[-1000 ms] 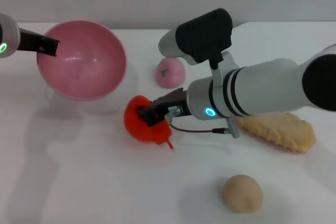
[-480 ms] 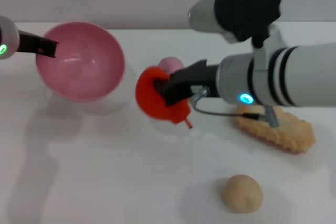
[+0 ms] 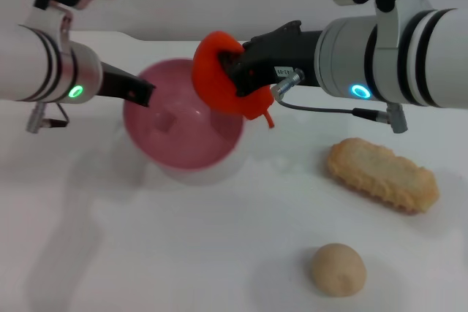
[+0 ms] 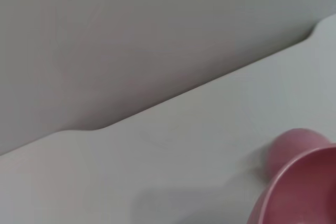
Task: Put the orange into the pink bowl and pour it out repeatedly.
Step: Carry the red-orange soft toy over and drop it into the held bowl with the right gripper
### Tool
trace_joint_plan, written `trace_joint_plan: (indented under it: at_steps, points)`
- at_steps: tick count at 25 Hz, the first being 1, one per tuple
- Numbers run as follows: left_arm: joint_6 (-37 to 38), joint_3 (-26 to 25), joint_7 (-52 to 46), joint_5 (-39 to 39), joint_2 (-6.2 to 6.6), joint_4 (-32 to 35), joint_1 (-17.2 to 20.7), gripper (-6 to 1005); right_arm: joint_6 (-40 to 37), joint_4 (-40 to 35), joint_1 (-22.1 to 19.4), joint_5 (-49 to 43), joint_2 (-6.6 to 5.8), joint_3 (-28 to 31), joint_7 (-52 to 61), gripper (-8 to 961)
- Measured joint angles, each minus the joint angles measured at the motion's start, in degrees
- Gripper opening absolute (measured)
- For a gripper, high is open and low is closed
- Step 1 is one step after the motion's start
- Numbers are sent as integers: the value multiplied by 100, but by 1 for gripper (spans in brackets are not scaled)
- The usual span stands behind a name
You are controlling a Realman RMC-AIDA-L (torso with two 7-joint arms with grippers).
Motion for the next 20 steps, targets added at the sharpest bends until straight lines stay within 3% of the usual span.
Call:
trace_joint_plan:
  at_steps: [9,20]
  points:
    - [-34,245,3,-255,0,38,-175,47,-336,688,95,69,5,-49,23,51]
    - [-25,255,67,-289,8,2,-288,47,-620,815,63,36,12,-40,12,227]
